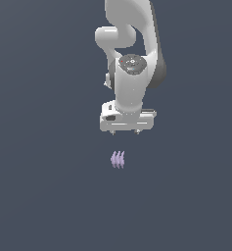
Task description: Pick up the object and move it to a goal position.
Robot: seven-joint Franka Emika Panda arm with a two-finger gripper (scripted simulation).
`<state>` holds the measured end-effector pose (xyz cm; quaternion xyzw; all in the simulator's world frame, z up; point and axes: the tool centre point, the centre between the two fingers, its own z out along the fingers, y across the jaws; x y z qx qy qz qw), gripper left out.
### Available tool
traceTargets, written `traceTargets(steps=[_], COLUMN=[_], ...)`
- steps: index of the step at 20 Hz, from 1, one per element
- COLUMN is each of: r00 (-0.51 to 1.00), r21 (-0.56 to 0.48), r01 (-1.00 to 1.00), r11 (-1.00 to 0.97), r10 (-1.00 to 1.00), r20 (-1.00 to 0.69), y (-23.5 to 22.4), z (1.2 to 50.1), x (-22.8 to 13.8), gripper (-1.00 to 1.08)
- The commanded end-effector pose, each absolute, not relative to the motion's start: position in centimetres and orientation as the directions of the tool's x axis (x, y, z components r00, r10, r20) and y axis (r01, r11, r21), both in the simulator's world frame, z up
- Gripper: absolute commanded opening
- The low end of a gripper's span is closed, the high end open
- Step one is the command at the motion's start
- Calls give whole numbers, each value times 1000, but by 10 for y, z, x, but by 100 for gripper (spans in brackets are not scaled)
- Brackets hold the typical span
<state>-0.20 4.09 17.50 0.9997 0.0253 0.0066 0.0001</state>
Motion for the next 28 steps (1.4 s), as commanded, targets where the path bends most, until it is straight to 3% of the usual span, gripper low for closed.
traceTargets(steps=[1, 28], r00=[999, 998], r21=[0, 0], r01=[52, -57], r11=[-999, -998], r10=[52, -57], r20=[14, 0], y=[43, 10], z=[176, 92], x=[-3, 54], gripper=[100, 100])
